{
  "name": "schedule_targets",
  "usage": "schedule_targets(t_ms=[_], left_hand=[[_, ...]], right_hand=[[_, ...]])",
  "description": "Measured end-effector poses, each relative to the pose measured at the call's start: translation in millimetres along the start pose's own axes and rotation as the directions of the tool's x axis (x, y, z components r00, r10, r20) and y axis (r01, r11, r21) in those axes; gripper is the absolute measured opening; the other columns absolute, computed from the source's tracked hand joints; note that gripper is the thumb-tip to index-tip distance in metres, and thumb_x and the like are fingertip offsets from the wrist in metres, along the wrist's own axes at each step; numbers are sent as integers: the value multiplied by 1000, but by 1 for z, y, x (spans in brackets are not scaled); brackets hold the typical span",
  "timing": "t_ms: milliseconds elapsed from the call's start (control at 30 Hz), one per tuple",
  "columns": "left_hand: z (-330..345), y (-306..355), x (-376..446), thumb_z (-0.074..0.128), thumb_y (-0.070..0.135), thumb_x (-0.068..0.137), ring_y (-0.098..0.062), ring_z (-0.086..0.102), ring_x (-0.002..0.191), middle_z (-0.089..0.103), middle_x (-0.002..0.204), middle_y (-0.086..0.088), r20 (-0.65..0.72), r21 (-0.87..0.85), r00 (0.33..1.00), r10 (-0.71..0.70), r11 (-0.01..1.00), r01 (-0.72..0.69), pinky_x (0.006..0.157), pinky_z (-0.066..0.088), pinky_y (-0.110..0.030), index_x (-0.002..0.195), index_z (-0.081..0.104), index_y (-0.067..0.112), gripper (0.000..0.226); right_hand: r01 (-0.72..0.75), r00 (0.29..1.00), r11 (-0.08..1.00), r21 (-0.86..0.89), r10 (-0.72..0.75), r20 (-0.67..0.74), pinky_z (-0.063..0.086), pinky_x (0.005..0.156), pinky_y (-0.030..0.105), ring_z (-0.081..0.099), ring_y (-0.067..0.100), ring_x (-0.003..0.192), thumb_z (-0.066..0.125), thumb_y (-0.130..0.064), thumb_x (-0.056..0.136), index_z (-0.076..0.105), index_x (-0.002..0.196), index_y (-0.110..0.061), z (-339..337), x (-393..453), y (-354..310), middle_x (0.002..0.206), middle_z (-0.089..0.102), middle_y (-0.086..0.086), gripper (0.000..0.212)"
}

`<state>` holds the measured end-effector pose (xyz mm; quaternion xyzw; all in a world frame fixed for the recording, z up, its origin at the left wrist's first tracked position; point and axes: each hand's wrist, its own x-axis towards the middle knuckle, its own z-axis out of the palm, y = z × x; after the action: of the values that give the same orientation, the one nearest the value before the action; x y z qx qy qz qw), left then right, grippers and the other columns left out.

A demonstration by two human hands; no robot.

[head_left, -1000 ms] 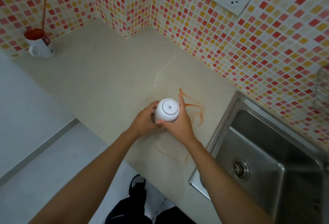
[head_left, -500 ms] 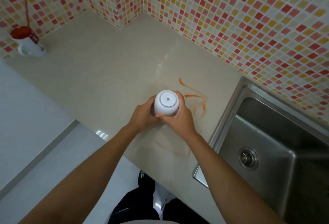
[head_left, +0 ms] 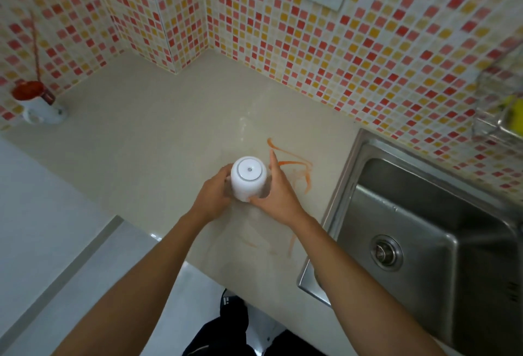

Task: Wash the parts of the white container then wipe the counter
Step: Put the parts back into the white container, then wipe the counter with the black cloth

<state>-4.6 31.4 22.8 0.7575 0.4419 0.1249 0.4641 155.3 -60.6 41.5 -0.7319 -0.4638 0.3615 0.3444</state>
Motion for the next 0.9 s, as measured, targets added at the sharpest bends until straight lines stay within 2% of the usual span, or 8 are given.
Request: schedule_targets(t_ms=[100,167,233,367,433,533,667,900], left_hand=[[-9,13,-3,58,5,89,-26,61,108,65,122,-9,-298,65,954,8,998,12,90,46,-32,129,54,9,40],[-14,32,-4,56,14,94,-27,62,104,67,116,-9,-480,87,875,61,996,-22,88,46,-35,121,60,8,28],[-13,59,-6,54,18,97,-27,60,107,66,116,-10,-570,147,807,156,985,-87,91,43,-34,119,61,7,26],[15,117,-7,49,30,97,-31,53,118,61,125,-12,-438,387,795,419,886,-255,100,38,-36,122,59,8,34],[43,146,-6,47,37,95,-36,49,124,57,132,-16,-318,509,796,515,801,-315,105,36,-45,126,57,9,43],[89,189,-15,47,41,94,-40,40,134,48,143,-18,-200,572,819,538,743,-348,108,33,-54,133,53,11,50],[148,251,-33,41,43,98,-35,33,140,40,149,-14,-120,593,767,631,665,-454,113,28,-54,139,47,13,51],[220,337,-47,47,23,99,-30,12,148,20,159,-12,-52,583,654,755,555,-594,120,12,-50,151,28,15,55]], right_hand=[[36,996,990,-137,-47,-80,32,112,35,34,14,137,73,-28,76,17,151,-32,-27,-8,0,151,35,-2,94],[58,983,980,-192,-90,-160,40,105,37,44,13,127,68,-30,79,25,144,-42,-45,-19,0,139,46,-5,80],[83,963,960,-268,-147,-226,39,105,36,45,16,125,65,-29,84,31,144,-38,-63,-34,4,135,49,-4,69],[59,925,875,-480,-229,-304,24,116,41,29,27,141,49,-48,94,30,148,-16,-102,-60,18,151,36,7,66],[-7,928,849,-528,-191,-320,13,119,44,17,27,146,40,-57,94,22,151,-17,-125,-78,26,157,25,6,71],[-87,939,850,-520,-104,-328,5,118,48,1,25,148,35,-62,94,7,154,-25,-162,-110,44,161,7,2,76],[-123,926,827,-549,-104,-363,6,119,49,-4,25,148,29,-67,92,0,153,-29,-216,-154,65,161,2,1,78],[-152,842,797,-585,-206,-499,12,120,41,-2,19,148,30,-63,95,9,153,-24,-297,-222,94,162,5,0,73]])
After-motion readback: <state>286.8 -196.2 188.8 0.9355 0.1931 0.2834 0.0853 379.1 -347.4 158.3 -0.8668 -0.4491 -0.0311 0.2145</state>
